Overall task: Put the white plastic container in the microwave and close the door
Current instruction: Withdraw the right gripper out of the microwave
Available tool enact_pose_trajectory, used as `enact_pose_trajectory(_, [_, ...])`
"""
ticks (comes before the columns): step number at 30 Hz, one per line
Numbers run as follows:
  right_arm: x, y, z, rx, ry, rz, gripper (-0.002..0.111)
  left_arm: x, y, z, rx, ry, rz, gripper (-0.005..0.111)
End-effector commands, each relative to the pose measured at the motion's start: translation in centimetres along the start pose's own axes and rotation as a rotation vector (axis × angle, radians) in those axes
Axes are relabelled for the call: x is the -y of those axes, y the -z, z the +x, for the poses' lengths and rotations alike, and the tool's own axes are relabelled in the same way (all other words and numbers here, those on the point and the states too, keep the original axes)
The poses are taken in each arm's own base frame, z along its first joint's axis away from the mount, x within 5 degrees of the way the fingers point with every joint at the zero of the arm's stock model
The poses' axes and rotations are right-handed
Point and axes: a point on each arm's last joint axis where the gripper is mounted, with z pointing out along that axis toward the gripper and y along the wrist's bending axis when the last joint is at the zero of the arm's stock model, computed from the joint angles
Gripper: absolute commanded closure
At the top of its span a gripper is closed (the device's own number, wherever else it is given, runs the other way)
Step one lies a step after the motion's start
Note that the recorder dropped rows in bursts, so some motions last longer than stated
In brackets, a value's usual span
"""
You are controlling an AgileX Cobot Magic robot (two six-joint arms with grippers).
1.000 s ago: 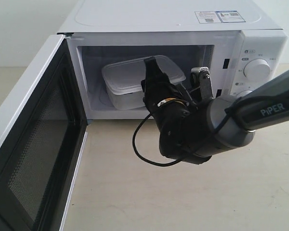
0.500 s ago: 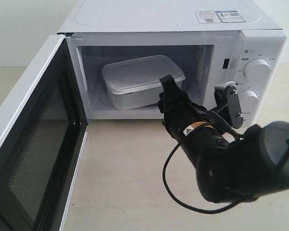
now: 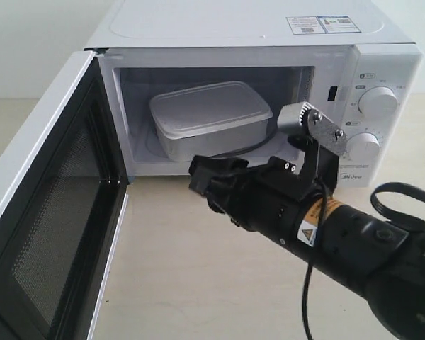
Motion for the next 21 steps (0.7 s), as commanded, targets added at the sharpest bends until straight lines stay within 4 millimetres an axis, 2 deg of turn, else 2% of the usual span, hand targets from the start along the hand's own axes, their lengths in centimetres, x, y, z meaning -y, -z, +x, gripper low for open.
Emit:
enact_pose_trajectory(1, [0.1, 1.9, 1.1, -0.138, 0.312, -0.011, 0.099, 0.0, 0.0, 0.1, 0.002, -0.001, 0.001, 0.102])
enact_pose_trajectory(2, [0.3, 2.2, 1.3, -0.175, 0.4, -0.007, 0.109, 0.0, 0.0, 0.1, 0.002, -0.001, 0.001, 0.102])
enact_pose_trajectory(7, [1.2, 3.3, 2.3, -0.251, 0.648, -0.004, 0.108, 0.0, 0.0, 0.1, 0.002, -0.001, 0.001, 0.102])
enact_pose_trajectory(10, [1.1, 3.4, 2.2, -0.224, 0.684, -0.019, 0.108, 0.0, 0.0, 0.1, 0.002, -0.001, 0.001, 0.102])
enact_pose_trajectory(15, [0.4, 3.0, 1.1, -0.073, 0.672, -0.061, 0.108, 0.0, 0.0, 0.1, 0.002, -0.001, 0.001, 0.102])
enact_pose_trajectory(21, [1.0, 1.2, 1.1, 0.029, 0.691, -0.024, 0.108, 0.0, 0.0, 0.1, 0.002, -0.001, 0.001, 0.102])
